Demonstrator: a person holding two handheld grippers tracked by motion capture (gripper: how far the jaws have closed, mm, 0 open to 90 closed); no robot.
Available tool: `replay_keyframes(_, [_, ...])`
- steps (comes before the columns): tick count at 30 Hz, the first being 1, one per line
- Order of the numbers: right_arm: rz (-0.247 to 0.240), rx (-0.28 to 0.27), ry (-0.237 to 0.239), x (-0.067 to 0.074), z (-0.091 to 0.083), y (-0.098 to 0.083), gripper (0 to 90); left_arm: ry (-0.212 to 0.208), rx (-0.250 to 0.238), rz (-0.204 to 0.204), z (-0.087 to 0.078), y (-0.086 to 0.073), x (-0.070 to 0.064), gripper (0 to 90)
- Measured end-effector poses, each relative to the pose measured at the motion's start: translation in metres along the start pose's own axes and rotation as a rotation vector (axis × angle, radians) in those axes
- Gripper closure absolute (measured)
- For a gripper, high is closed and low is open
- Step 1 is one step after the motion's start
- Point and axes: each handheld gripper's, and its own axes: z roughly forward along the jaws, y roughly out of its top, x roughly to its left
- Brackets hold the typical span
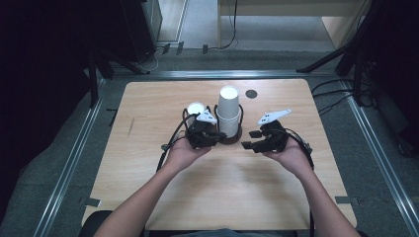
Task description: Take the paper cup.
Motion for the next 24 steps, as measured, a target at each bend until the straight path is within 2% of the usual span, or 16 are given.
replay_keyframes(6, [0.006,-0.024,-0.016,-0.003,-0.01,0.012,42.3,0.009,-0.015,-0.009,-0.001,0.004,0.003,88.0])
replay_keyframes(11, [0.008,-0.02,-0.018,-0.008,-0.018,0.025,40.5,0.037,-0.02,-0.002,0.002,0.015,0.002,88.8])
replay_keyframes(15, [0.017,-0.023,-0.005,-0.011,-0.023,0.035,40.5,0.043,-0.031,-0.018,0.005,0.023,0.001,88.9])
replay_keyframes(18, [0.022,-0.027,-0.005,-0.013,-0.025,0.041,40.6,0.055,-0.031,-0.026,0.007,0.025,0.001,89.4])
replay_keyframes(20, [0.011,-0.035,-0.015,-0.015,-0.026,0.05,39.0,0.077,-0.023,-0.027,0.008,0.026,0.003,89.5])
replay_keyframes(24, [0.01,-0.043,-0.019,-0.018,-0.027,0.062,38.1,0.084,-0.031,-0.034,0.01,0.026,0.003,89.5])
